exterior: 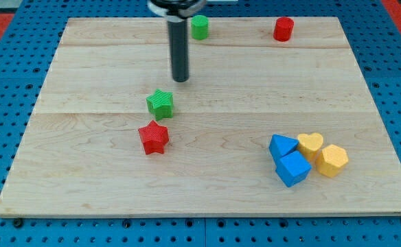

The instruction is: Move the green star to the right of the red star

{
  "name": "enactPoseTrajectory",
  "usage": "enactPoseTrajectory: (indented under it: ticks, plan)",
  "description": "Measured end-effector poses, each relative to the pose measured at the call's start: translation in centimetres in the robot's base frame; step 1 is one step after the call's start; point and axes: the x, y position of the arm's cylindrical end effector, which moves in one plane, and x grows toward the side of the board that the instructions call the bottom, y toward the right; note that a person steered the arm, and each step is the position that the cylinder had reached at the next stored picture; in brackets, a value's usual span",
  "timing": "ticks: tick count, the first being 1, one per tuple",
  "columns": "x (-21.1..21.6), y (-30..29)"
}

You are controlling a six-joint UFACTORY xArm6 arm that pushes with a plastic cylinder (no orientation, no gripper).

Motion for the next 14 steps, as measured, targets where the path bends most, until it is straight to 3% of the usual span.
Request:
enactPoseTrajectory:
  ticks: [1, 3, 5, 6, 7, 8, 9, 11, 12, 13, 14]
  plan:
    - [6.4, -1.5]
    - [11.8, -0.6]
    - [12.9, 7.1]
    - [11.2, 2.3]
    - [11.8, -6.6]
    - [12.2, -5.4]
    - [12.2, -0.5]
    - [12.3, -0.2]
    - [13.4, -4.5]
    - [18.4, -8.8]
    - [19.1, -9.1]
